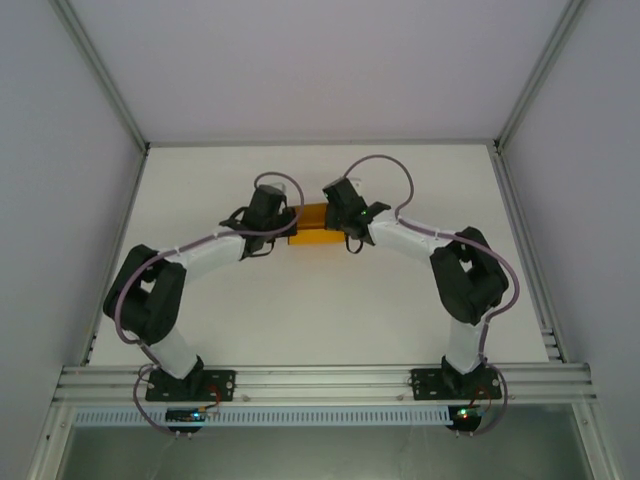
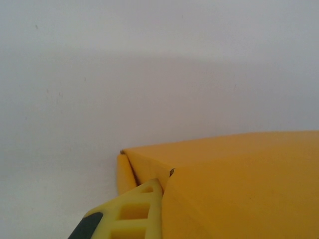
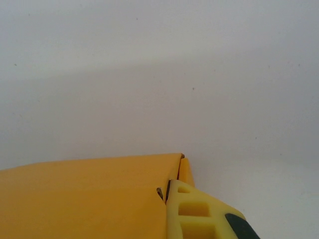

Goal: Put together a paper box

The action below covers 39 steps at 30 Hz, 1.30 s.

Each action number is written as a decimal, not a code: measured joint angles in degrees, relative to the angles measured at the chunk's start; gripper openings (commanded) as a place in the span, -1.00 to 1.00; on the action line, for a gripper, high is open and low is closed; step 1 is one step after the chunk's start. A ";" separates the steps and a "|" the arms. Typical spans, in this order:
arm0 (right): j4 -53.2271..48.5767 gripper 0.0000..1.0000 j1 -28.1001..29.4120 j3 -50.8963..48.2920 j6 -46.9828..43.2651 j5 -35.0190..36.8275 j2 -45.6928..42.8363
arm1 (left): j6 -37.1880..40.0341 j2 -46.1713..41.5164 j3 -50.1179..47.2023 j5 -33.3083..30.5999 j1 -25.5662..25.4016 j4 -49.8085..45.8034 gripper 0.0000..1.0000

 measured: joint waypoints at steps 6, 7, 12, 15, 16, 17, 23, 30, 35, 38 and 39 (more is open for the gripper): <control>8.39 -1.00 1.81 -8.70 -1.03 3.02 -4.28 | 1.46 -4.48 -6.78 -1.36 -2.54 4.83 -0.60; 9.68 -1.00 2.05 -9.81 -1.11 3.45 -4.74 | 1.40 -5.25 -7.78 -0.87 -2.93 5.31 -0.51; 14.05 -1.00 3.65 -13.88 -2.03 5.57 -6.36 | 1.57 -7.30 -9.55 1.22 -4.15 5.70 -0.02; 15.56 -1.00 4.94 -16.22 -2.49 6.99 -7.76 | 2.36 -8.72 -9.55 2.19 -4.35 4.35 0.36; 16.13 -1.00 5.49 -17.20 -2.56 7.43 -8.33 | 2.45 -9.53 -9.55 2.32 -4.52 3.50 0.50; 16.61 -1.00 5.97 -18.10 -2.58 7.76 -8.90 | 2.58 -10.43 -9.55 2.29 -4.57 2.62 0.60; 20.31 -1.00 8.11 -22.93 -2.93 9.31 -11.52 | 2.69 -16.63 -9.53 1.51 -4.68 -4.52 0.99; 26.43 -0.93 9.92 -26.95 -4.79 11.67 -12.37 | -1.97 -20.13 -5.68 -0.48 -3.02 -13.94 0.99; 27.67 -0.86 11.87 -27.67 -5.40 13.22 -12.35 | -6.16 -17.75 -3.50 2.32 2.08 -14.99 0.89; 28.48 -0.86 13.05 -28.41 -5.57 14.29 -12.35 | -7.87 -13.70 -3.37 5.11 4.44 -15.21 0.78; 28.87 -0.86 13.38 -28.72 -5.57 14.75 -12.33 | -8.39 -12.22 -3.37 6.19 4.68 -15.30 0.75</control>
